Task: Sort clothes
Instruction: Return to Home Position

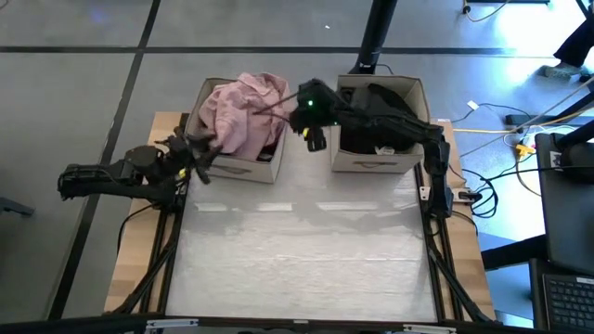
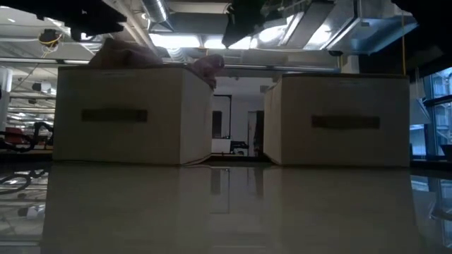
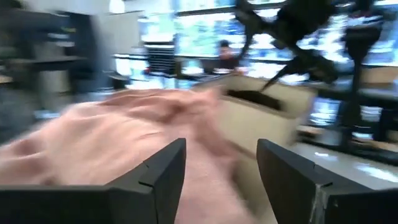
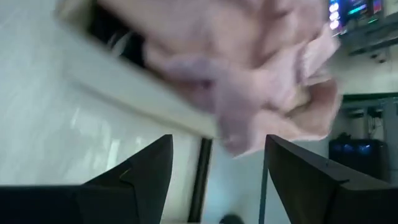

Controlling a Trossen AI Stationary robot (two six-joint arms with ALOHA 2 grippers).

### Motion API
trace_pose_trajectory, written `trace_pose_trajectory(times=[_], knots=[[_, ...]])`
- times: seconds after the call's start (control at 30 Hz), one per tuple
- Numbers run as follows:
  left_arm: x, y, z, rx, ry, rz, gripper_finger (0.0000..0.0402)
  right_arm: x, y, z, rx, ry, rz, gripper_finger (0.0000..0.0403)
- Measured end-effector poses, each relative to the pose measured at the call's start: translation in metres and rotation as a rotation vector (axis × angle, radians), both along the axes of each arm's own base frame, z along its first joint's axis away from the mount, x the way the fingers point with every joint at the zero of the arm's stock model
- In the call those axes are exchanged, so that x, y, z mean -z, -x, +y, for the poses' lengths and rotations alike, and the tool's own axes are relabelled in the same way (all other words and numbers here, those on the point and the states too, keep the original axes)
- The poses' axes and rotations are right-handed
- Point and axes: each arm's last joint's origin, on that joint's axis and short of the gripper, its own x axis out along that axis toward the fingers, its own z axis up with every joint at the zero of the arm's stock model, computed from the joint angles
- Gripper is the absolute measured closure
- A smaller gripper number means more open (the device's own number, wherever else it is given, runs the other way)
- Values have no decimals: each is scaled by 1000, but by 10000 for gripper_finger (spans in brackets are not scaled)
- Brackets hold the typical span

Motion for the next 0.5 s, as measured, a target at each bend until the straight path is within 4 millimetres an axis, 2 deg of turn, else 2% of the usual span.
trace_pose_trajectory(times=[0.17,0.27,0.37,0.5], knots=[[9,1,-11,356,30,84,213,10,6,20,36,13,163,151],[10,-4,-17,538,18,90,213,4,16,49,13,-25,202,151],[10,-11,-18,554,-19,120,213,-6,28,85,-45,-38,221,166],[8,-20,-16,495,-54,114,227,-13,43,132,-130,-10,222,222]])
